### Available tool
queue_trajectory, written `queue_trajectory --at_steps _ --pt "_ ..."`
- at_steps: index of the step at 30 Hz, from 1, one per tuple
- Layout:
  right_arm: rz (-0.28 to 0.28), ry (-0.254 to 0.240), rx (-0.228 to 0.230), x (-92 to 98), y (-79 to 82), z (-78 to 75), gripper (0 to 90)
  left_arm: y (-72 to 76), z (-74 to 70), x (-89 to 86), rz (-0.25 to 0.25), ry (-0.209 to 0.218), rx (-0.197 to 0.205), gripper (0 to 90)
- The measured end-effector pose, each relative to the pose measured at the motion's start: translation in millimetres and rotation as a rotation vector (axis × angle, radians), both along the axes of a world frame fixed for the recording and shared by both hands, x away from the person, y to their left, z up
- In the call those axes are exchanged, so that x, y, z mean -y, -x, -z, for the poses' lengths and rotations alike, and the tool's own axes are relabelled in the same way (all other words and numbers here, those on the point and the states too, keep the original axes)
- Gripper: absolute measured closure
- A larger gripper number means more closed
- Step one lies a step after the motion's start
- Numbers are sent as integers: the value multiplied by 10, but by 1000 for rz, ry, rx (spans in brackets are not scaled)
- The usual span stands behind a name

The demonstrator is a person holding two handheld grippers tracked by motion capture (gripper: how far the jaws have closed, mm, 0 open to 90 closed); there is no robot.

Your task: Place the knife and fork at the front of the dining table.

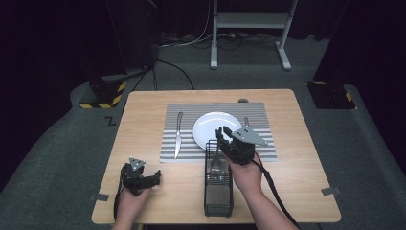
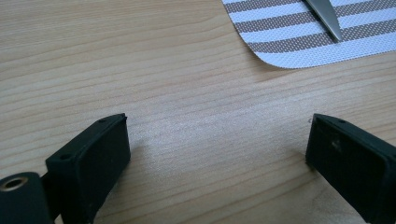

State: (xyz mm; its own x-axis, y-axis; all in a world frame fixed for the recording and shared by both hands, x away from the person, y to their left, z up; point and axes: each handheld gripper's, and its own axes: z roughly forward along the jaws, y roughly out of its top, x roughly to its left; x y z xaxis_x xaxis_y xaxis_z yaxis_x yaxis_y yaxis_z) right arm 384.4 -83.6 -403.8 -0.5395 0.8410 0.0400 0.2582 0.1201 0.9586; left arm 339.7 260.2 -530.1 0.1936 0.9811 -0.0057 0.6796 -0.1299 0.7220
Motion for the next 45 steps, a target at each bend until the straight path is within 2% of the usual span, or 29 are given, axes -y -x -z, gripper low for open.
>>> queue_trajectory --at_steps 5,15,20,23,26,31,35,37,45 --pt "-6 3 -8 -14 -7 20 702 0 -1 -1 0 -2 0 64" --pt "-25 8 6 -31 23 43 800 1 0 0 -1 0 -1 64" --pt "-49 3 13 -14 27 50 863 2 -1 0 -1 -1 -1 64" --pt "-71 -22 9 10 31 51 878 4 -1 0 -1 0 -1 65" --pt "-81 -22 35 18 79 24 881 4 0 1 -2 0 -1 65" --pt "-105 -55 73 53 179 -70 881 4 0 1 -2 0 -1 65" --pt "-122 -96 121 91 304 -202 881 4 0 1 -2 0 -1 65" --pt "-131 -100 157 102 373 -276 881 4 -1 0 -1 -1 -1 65" --pt "-157 -143 249 158 576 -547 882 6 0 4 -4 1 -1 65"
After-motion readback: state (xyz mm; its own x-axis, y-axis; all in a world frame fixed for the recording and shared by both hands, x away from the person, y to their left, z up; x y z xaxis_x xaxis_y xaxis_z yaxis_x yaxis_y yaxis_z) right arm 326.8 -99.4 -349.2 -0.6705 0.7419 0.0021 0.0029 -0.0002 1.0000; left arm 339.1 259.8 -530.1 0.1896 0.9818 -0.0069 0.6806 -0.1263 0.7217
